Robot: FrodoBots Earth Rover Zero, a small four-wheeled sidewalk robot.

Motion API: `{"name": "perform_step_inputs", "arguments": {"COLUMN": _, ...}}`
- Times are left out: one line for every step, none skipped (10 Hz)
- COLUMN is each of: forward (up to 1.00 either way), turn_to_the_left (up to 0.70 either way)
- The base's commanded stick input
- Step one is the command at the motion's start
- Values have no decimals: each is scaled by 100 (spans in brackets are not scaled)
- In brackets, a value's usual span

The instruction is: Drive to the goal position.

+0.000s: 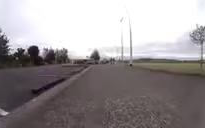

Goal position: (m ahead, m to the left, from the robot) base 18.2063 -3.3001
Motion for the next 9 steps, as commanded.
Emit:
{"name": "perform_step_inputs", "arguments": {"forward": 70, "turn_to_the_left": 0}}
{"name": "perform_step_inputs", "arguments": {"forward": 70, "turn_to_the_left": 0}}
{"name": "perform_step_inputs", "arguments": {"forward": 70, "turn_to_the_left": 0}}
{"name": "perform_step_inputs", "arguments": {"forward": 70, "turn_to_the_left": 0}}
{"name": "perform_step_inputs", "arguments": {"forward": 70, "turn_to_the_left": 0}}
{"name": "perform_step_inputs", "arguments": {"forward": 70, "turn_to_the_left": 0}}
{"name": "perform_step_inputs", "arguments": {"forward": 70, "turn_to_the_left": 0}}
{"name": "perform_step_inputs", "arguments": {"forward": 70, "turn_to_the_left": 0}}
{"name": "perform_step_inputs", "arguments": {"forward": 70, "turn_to_the_left": 0}}
